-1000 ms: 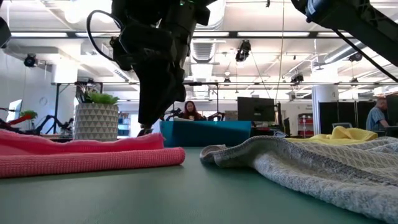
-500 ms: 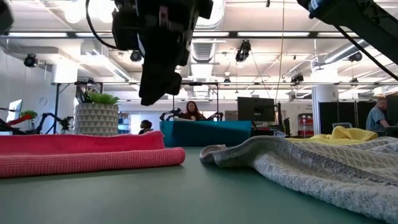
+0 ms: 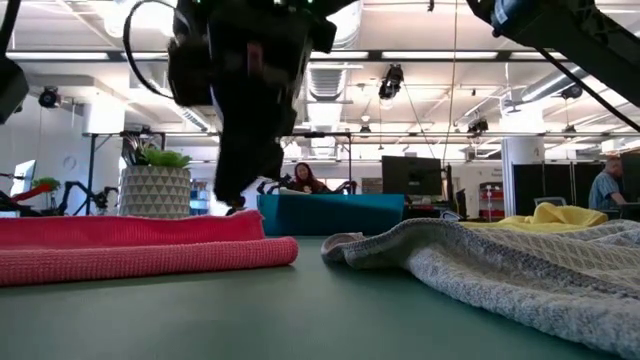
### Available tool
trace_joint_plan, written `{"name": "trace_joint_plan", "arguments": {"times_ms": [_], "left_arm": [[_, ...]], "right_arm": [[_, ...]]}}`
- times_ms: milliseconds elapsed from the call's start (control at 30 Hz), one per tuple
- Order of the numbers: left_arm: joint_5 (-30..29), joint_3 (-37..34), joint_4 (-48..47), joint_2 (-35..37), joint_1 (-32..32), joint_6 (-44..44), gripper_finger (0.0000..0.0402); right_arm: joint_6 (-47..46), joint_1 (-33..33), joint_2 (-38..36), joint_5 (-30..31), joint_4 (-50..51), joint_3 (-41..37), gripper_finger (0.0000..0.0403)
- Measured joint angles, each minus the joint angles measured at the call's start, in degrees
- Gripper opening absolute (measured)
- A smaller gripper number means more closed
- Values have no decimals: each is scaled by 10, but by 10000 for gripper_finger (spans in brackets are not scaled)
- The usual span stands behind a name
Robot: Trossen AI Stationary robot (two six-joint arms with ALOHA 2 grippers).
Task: Fold microfiber towels
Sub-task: Fold the pink microfiber towel
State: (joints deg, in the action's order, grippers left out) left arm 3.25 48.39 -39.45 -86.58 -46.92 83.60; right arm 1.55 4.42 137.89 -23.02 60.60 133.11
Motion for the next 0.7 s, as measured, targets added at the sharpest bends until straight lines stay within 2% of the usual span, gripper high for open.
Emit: {"name": "trace_joint_plan", "arguments": {"times_ms": [133, 267, 700], "left_arm": [[-2, -4, 0, 0, 0, 0, 166], [-2, -8, 0, 1, 0, 0, 166], [-2, -10, 0, 1, 0, 0, 166]], "right_arm": [[-14, -11, 0, 0, 0, -15, 86], [-20, -9, 0, -30, 5, -30, 86], [-30, -14, 0, -9, -25, -57, 86]]}}
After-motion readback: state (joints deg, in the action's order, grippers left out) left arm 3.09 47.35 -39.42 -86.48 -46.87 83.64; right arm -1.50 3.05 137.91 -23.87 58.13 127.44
